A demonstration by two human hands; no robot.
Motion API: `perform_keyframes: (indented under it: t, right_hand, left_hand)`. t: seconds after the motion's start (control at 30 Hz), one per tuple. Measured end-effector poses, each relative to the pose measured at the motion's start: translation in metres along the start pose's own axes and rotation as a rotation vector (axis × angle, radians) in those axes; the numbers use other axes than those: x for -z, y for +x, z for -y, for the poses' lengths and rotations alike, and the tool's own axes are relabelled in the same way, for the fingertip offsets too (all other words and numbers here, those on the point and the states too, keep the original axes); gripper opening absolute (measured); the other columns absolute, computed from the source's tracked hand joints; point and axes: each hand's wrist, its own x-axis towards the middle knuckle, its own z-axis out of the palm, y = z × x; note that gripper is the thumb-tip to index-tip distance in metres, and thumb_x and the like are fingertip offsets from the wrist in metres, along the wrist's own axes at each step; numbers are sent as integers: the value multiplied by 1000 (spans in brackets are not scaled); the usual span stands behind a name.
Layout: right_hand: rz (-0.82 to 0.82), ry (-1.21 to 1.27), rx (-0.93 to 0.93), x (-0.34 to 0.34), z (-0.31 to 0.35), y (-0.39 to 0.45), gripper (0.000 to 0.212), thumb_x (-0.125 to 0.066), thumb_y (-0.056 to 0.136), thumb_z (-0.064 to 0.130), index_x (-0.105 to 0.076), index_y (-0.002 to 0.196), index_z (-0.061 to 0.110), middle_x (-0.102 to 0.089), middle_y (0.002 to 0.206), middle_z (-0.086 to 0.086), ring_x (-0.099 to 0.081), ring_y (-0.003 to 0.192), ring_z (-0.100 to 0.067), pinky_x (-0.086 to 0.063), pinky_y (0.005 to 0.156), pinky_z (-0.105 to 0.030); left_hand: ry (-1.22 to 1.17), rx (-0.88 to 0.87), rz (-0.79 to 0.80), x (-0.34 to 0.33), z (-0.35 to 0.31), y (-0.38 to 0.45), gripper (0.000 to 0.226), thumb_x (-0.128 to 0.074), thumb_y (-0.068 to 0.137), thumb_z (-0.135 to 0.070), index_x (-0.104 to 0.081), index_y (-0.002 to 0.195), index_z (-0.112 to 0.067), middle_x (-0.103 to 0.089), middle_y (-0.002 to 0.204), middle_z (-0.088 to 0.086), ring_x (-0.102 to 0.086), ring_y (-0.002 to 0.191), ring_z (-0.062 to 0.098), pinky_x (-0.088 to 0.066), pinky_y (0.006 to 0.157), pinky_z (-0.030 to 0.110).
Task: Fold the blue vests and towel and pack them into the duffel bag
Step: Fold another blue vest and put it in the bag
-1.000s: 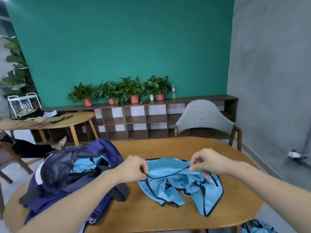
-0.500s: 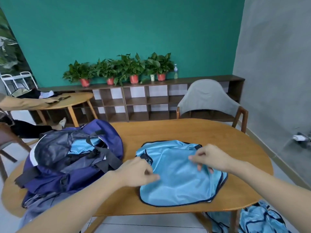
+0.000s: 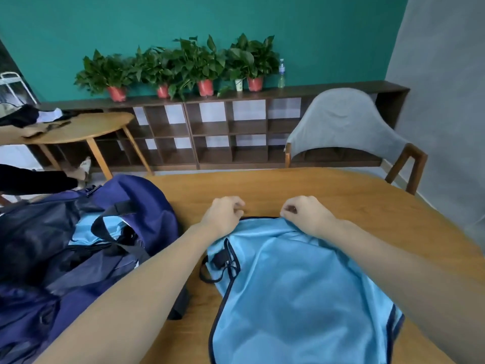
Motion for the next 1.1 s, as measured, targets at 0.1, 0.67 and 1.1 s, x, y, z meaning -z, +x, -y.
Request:
perform_keyframes:
  t: [0.1, 0.67, 1.1]
  right_hand:
    - [23, -28, -10, -13, -4, 25, 11, -62, 98, 33, -71, 100, 28, -69, 99, 7, -63, 95, -18, -55, 86, -38]
    - [-200, 50, 4, 64, -8, 25, 2, -74, 90, 26, -72, 88, 26, -71, 95, 4, -62, 95, -19, -49, 84, -33]
    - [-736, -1, 196, 202, 41, -104, 15, -63, 98, 13, -75, 105, 6, -69, 97, -7, -63, 91, -24, -50, 89, -41]
  left_hand:
    - [161, 17, 110, -8, 4, 19, 26, -70, 92, -43, -67, 115, -32, -57, 132, 1, -41, 129, 27, -37, 111, 49]
    - [-84, -196, -195, 69, -39, 17, 5, -70, 94, -20, -75, 97, -19, -70, 94, -9, -62, 92, 8, -46, 82, 20]
    - [-42, -283, -558, 172, -99, -85, 13, -64, 98, -16, -75, 105, -14, -68, 94, -8, -61, 89, 9, -40, 81, 15]
